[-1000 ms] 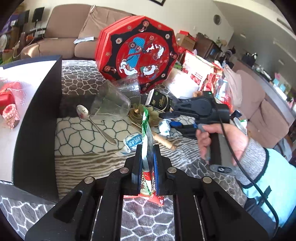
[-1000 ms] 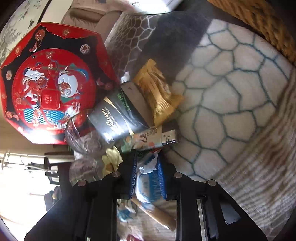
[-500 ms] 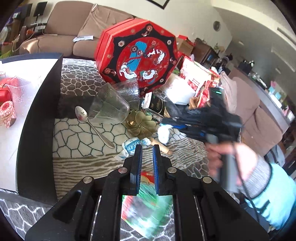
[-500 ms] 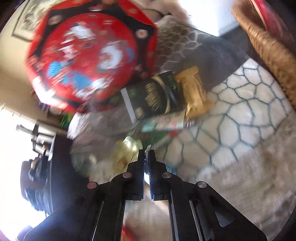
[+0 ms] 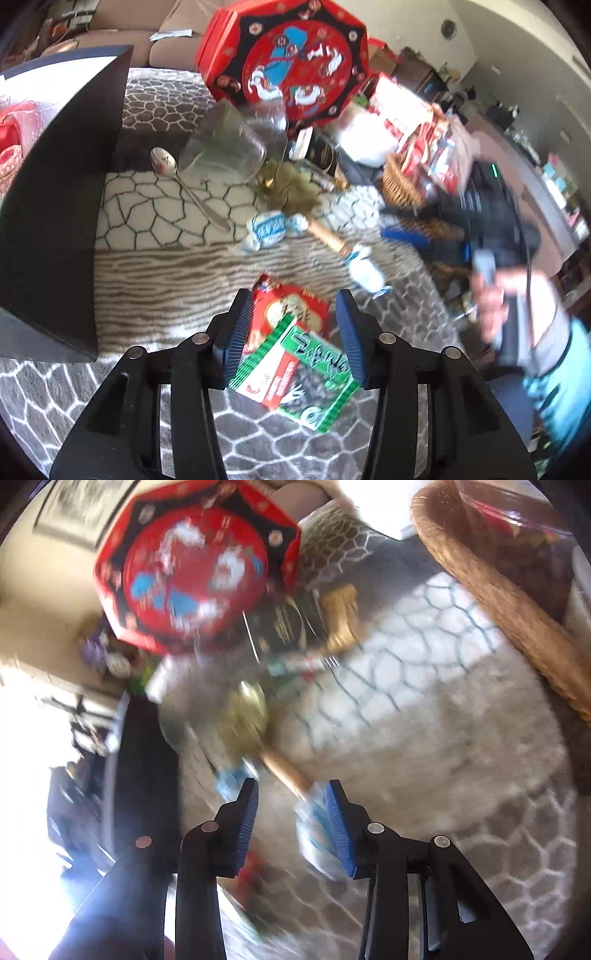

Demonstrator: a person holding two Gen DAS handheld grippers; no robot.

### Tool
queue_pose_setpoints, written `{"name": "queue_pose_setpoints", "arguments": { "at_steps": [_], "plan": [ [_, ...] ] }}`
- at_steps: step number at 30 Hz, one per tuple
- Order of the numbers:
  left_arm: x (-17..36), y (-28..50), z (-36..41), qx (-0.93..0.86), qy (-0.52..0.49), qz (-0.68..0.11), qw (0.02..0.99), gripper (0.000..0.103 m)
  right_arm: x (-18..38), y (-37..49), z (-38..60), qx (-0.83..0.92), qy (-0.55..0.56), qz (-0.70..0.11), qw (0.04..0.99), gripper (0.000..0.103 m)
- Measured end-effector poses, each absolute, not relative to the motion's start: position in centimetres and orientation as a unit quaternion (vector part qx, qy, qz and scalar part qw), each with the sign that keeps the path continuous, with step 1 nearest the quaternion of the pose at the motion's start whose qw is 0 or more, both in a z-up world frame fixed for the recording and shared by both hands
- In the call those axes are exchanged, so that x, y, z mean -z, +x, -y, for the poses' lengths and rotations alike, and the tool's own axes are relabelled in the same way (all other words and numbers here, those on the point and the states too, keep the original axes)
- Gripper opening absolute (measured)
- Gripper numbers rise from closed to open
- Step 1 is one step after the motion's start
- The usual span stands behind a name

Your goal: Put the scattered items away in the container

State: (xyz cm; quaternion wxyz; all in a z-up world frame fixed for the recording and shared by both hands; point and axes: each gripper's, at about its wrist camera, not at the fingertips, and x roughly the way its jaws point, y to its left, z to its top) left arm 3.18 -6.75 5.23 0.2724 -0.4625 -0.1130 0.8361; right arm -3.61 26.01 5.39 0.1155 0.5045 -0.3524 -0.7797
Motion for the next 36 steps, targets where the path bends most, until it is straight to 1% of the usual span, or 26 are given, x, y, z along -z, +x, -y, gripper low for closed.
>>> {"name": "queue_pose_setpoints", "arguments": {
  "at_steps": [3,4,6,9,11,13,15,17,20,23,26,28,29,31,33,34,36],
  "plan": [
    [-4.4,3.0,6.7,-0.831,-0.475,0.103,0.271,0.048,-4.2,-7.0,-24.9,0.762,0.506,0.392,0.096,0.039],
    [-4.2,3.0,6.8,-0.829,-0.478,0.100,0.271,0.048,-3.4,-8.1,-24.8,0.749,0.506,0.419,0.084,0.031],
    [-3.8,3.0,6.8,-0.829,-0.480,0.090,0.271,0.049,-1.3,-9.5,-24.8,0.713,0.494,0.493,0.066,0.020],
    [-3.3,3.0,6.7,-0.828,-0.486,0.074,0.271,0.049,0.4,-10.9,-24.5,0.688,0.483,0.540,0.049,0.020],
    [-2.9,2.8,6.8,-0.824,-0.492,0.075,0.273,0.049,0.8,-11.5,-24.3,0.688,0.473,0.549,0.042,0.020],
    [-2.4,2.6,6.9,-0.819,-0.498,0.077,0.273,0.049,0.9,-12.0,-24.2,0.698,0.466,0.543,0.035,0.020],
    [-2.1,2.4,7.0,-0.816,-0.504,0.079,0.273,0.049,1.2,-12.2,-24.3,0.701,0.466,0.539,0.032,0.017],
    [-2.1,2.5,7.2,-0.814,-0.505,0.084,0.275,0.049,1.5,-12.0,-24.7,0.687,0.469,0.554,0.027,0.019],
    [-2.1,2.8,6.9,-0.811,-0.506,0.076,0.283,0.054,1.8,-12.0,-25.4,0.691,0.462,0.556,0.020,0.017],
    [-1.7,2.9,6.3,-0.806,-0.512,0.069,0.290,0.054,2.1,-12.9,-25.5,0.686,0.456,0.565,0.033,0.017],
    [-1.8,3.3,5.6,-0.805,-0.509,0.048,0.302,0.052,1.5,-13.4,-25.2,0.712,0.460,0.529,0.041,0.012],
    [-1.8,3.5,5.3,-0.803,-0.511,0.038,0.305,0.051,0.7,-13.4,-25.2,0.731,0.456,0.506,0.046,0.006],
    [-1.8,3.6,5.3,-0.804,-0.510,0.034,0.304,0.047,0.2,-13.3,-25.3,0.737,0.450,0.502,0.048,0.005],
    [-1.9,3.5,5.7,-0.803,-0.512,0.037,0.304,0.046,-1.4,-13.0,-25.4,0.750,0.440,0.489,0.063,0.004],
    [-1.9,3.5,6.2,-0.798,-0.519,0.046,0.303,0.053,-3.3,-12.7,-25.3,0.767,0.438,0.462,0.085,0.003],
    [-1.9,3.5,6.3,-0.796,-0.521,0.047,0.304,0.062,-4.3,-12.5,-25.1,0.776,0.436,0.446,0.094,0.003],
    [-1.6,3.8,6.3,-0.795,-0.525,0.038,0.301,0.064,-6.1,-11.6,-24.7,0.790,0.436,0.416,0.113,0.003]
  ]
}}
